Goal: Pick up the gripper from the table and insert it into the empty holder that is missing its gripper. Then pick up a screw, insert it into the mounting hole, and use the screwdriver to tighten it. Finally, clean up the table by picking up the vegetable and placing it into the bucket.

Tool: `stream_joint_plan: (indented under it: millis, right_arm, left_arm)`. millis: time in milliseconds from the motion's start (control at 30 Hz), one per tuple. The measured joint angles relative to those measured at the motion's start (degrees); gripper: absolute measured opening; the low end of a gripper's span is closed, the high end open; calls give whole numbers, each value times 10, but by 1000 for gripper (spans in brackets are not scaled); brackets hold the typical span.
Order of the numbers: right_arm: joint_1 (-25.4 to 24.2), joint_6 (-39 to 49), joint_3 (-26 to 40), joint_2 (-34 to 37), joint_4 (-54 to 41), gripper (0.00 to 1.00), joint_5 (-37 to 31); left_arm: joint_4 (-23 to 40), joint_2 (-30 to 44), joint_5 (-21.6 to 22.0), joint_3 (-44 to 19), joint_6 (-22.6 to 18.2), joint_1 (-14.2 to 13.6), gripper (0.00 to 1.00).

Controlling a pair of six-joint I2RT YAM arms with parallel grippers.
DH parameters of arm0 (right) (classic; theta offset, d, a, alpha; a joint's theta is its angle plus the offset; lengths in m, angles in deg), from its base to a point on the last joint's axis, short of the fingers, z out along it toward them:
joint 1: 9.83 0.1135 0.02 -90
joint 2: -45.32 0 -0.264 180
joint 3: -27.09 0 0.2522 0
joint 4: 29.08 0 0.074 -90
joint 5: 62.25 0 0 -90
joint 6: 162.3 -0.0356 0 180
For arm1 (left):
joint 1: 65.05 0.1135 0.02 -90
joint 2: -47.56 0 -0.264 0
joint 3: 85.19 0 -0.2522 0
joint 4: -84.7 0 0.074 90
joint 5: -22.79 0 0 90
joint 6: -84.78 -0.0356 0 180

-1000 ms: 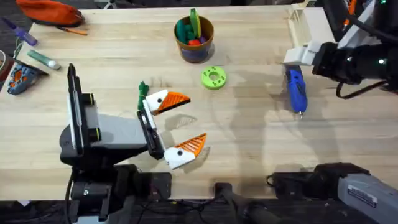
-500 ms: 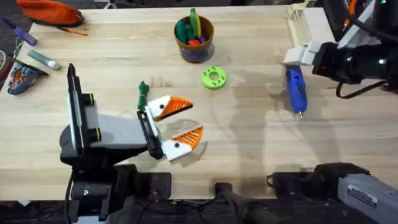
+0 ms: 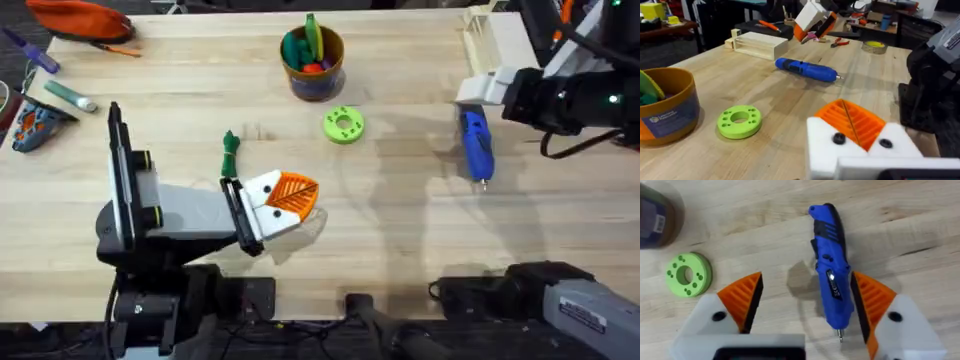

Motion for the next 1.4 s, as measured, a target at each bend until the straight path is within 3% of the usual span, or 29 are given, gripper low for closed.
stream_joint_plan:
  millis: [367,600,1033,1400]
  right_arm:
    - [-1,7,0,0,13,977,-2]
    - [-1,19,37,19,-39,939,-34]
    - [-2,88,180,193,-136,941,-46]
    - [-5,148,196,301,-139,940,-46]
  left_arm:
    - [0,0,0,0,0,0,7]
    - [0,0,0,0,0,0,7]
    - [0,0,0,0,0,0,7]
    - [0,0,0,0,0,0,6]
